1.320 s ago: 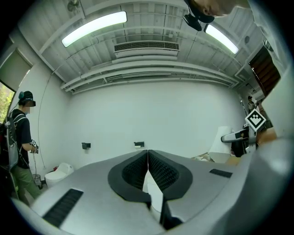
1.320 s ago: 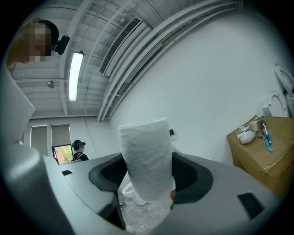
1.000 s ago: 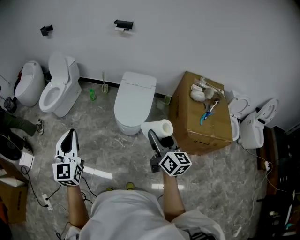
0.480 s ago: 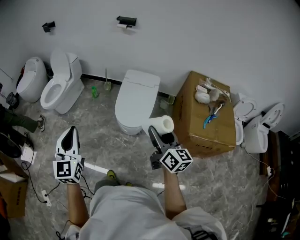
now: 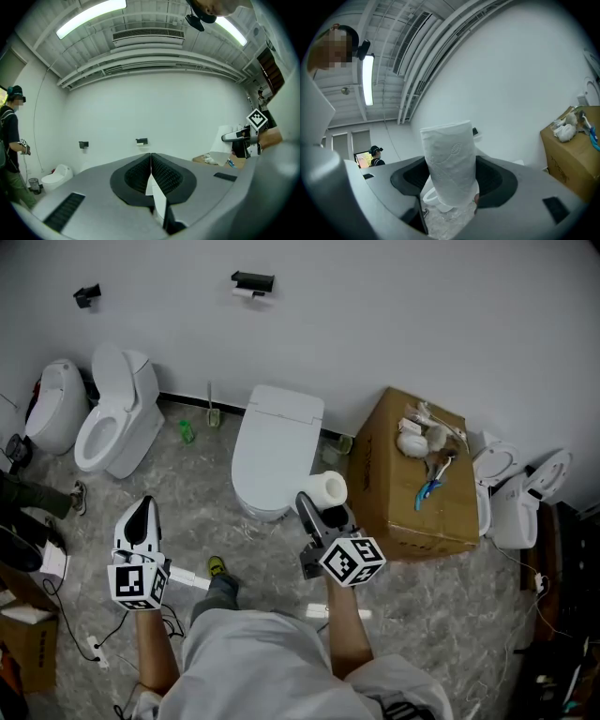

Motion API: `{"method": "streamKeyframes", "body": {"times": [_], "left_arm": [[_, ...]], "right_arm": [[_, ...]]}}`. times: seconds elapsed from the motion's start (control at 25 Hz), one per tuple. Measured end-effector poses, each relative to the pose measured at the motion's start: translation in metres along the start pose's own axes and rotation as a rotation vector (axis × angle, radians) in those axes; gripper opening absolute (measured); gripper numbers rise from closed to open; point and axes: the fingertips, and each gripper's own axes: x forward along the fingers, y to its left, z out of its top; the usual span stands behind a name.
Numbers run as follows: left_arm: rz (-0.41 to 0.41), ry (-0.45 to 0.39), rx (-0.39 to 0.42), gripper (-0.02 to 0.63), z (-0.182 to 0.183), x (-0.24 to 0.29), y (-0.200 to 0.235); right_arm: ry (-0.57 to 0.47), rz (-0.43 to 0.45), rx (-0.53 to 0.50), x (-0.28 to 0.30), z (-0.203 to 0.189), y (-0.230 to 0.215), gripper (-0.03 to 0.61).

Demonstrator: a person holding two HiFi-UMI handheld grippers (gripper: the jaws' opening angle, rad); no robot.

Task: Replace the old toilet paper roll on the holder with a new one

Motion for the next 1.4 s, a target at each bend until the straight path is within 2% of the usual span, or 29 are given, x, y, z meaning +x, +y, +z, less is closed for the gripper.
{"method": "streamKeyframes", "body": {"times": [0.2, 0.52, 0.88, 1.4], "left_arm": [[-0.052, 0.011, 0.007, 0.021, 0.004, 0.053, 0.031], [-0.087, 0.041, -0.019, 0.021, -0.010, 0.126, 0.093], [-0.132, 0.035, -0.049, 0.021, -0.022, 0.196, 0.166], [-0.200, 0.041, -0.077, 0.021, -0.035, 0.271, 0.184]], "right_arm": [[0.004, -0.040, -0.001, 0.056, 0.004, -0.002, 0.305], [0.023, -0.080, -0.002, 0.145, 0.001, 0.001, 0.305], [0.008, -0.117, -0.029, 0.235, -0.002, 0.019, 0.306], [-0.001, -0.182, -0.042, 0.285, 0.006, -0.004, 0.305]]}}
